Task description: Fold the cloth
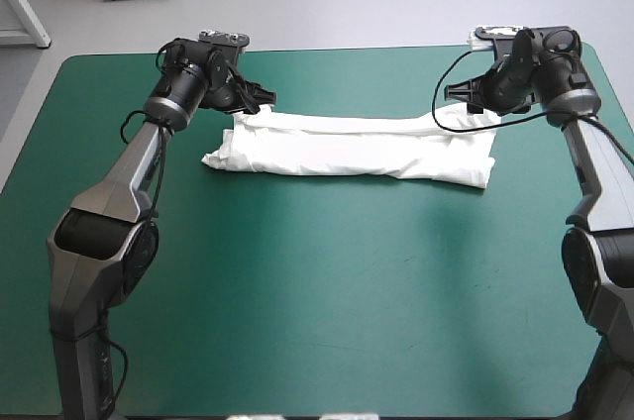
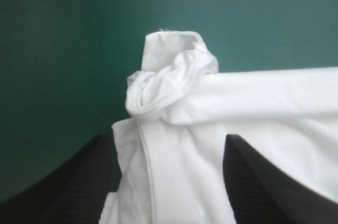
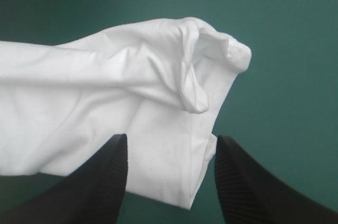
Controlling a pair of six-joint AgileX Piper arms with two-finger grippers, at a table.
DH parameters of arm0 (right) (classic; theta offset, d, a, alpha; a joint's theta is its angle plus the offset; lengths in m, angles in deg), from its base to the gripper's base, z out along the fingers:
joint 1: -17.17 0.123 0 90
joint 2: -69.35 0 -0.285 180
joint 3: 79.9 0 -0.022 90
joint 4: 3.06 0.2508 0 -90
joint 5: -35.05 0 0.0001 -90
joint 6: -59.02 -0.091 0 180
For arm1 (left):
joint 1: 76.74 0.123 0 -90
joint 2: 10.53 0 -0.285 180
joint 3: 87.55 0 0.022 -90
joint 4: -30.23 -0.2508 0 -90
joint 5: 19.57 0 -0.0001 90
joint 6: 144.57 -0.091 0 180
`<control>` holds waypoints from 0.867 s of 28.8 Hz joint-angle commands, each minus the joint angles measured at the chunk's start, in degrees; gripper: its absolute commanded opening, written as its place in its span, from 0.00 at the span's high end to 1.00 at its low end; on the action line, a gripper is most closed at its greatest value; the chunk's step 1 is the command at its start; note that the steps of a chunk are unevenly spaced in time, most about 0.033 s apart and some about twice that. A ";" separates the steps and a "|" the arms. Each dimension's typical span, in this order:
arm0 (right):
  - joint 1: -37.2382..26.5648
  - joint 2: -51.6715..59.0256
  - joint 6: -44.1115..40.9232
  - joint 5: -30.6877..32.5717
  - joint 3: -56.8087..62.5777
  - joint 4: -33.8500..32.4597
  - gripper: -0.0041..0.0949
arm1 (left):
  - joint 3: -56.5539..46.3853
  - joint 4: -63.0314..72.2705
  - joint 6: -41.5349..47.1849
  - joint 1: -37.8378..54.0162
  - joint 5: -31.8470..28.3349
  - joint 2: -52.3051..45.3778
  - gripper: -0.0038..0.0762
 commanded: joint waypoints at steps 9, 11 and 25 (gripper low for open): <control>-0.73 9.40 0.46 2.29 -1.35 -0.85 0.50 | 1.78 12.72 -11.99 -8.99 -1.09 -5.75 0.96; -1.34 10.09 0.46 2.31 -1.35 -0.49 0.51 | 1.78 12.72 -12.42 -11.47 -2.57 -5.65 0.96; -9.51 11.09 0.52 1.42 -1.35 7.19 0.62 | 1.78 12.05 -12.85 -17.15 -7.92 3.63 0.96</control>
